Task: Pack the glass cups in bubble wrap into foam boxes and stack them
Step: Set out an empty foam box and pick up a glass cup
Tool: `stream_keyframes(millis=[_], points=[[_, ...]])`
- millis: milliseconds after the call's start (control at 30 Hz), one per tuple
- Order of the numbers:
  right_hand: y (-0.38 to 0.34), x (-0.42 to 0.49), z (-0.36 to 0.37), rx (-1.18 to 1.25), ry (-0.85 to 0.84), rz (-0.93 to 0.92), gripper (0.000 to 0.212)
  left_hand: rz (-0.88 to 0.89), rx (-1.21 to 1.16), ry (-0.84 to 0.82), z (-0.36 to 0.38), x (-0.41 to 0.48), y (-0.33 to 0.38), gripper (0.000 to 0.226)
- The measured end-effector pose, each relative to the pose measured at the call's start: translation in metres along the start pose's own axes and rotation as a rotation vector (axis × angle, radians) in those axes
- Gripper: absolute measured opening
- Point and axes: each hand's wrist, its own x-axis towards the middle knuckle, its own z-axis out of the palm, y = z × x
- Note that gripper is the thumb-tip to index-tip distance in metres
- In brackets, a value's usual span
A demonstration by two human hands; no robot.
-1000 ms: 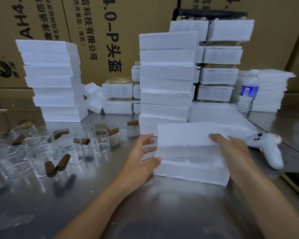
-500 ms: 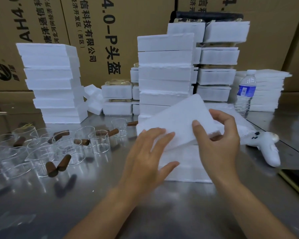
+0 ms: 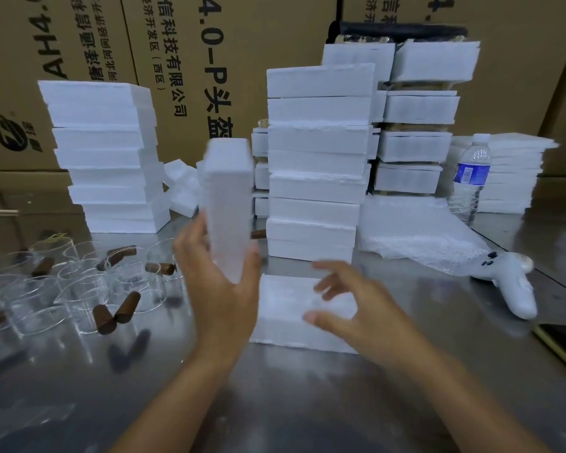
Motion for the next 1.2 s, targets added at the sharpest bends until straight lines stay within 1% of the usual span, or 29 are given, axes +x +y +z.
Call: stream_keyframes(millis=[33,67,133,200,267,300,400,433,567,667,733,767,833,900,967,1067,1200], points=[[0.005,-0.001,-0.002,-0.176,-0.079,-0.026,0.056,-0.103,-0.058,0.034,-0.003,0.004,-0.001,0.054],[0.009,-0.001,-0.005,-0.282,-0.102,-0.048,0.045,-0.196,-0.104,0.057,-0.005,0.007,-0.003,0.053],[0.014,-0.001,-0.012,-0.341,-0.066,-0.037,0.025,-0.359,-0.160,0.084,-0.009,0.010,-0.011,0.052],[0.018,-0.001,-0.018,-0.383,-0.022,-0.001,0.017,-0.498,-0.202,0.108,-0.010,0.010,-0.015,0.050],[0.023,-0.002,-0.022,-0.470,0.008,0.042,0.016,-0.579,-0.227,0.107,-0.009,0.008,-0.015,0.055],[0.026,-0.002,-0.024,-0.507,0.012,0.072,0.016,-0.595,-0.223,0.091,-0.007,0.006,-0.015,0.063],[0.032,0.000,-0.023,-0.548,0.016,0.162,0.016,-0.608,-0.159,-0.006,-0.004,-0.002,-0.012,0.097],[0.033,0.000,-0.022,-0.557,0.019,0.188,0.015,-0.596,-0.138,-0.036,-0.003,-0.004,-0.011,0.105],[0.035,0.001,-0.016,-0.561,0.025,0.278,0.012,-0.542,-0.044,-0.113,-0.003,-0.013,-0.006,0.115],[0.036,0.004,-0.013,-0.592,0.030,0.325,0.021,-0.546,0.021,-0.203,-0.005,-0.019,-0.004,0.120],[0.037,0.006,-0.012,-0.601,0.036,0.351,0.031,-0.562,0.037,-0.233,-0.006,-0.022,-0.002,0.116],[0.037,0.007,-0.013,-0.600,0.040,0.365,0.034,-0.575,0.041,-0.231,-0.007,-0.023,-0.001,0.109],[0.038,0.007,-0.014,-0.594,0.059,0.382,0.036,-0.598,0.065,-0.205,-0.008,-0.024,-0.002,0.088],[0.039,0.007,-0.014,-0.571,0.089,0.390,0.031,-0.610,0.126,-0.160,-0.010,-0.022,-0.006,0.062],[0.038,0.008,-0.014,-0.545,0.123,0.405,0.031,-0.638,0.207,-0.129,-0.013,-0.017,-0.011,0.047],[0.039,0.008,-0.013,-0.536,0.163,0.436,0.042,-0.730,0.331,-0.133,-0.016,-0.012,-0.018,0.044],[0.039,0.006,-0.014,-0.515,0.227,0.430,0.042,-0.790,0.381,-0.153,-0.018,-0.010,-0.021,0.048]])
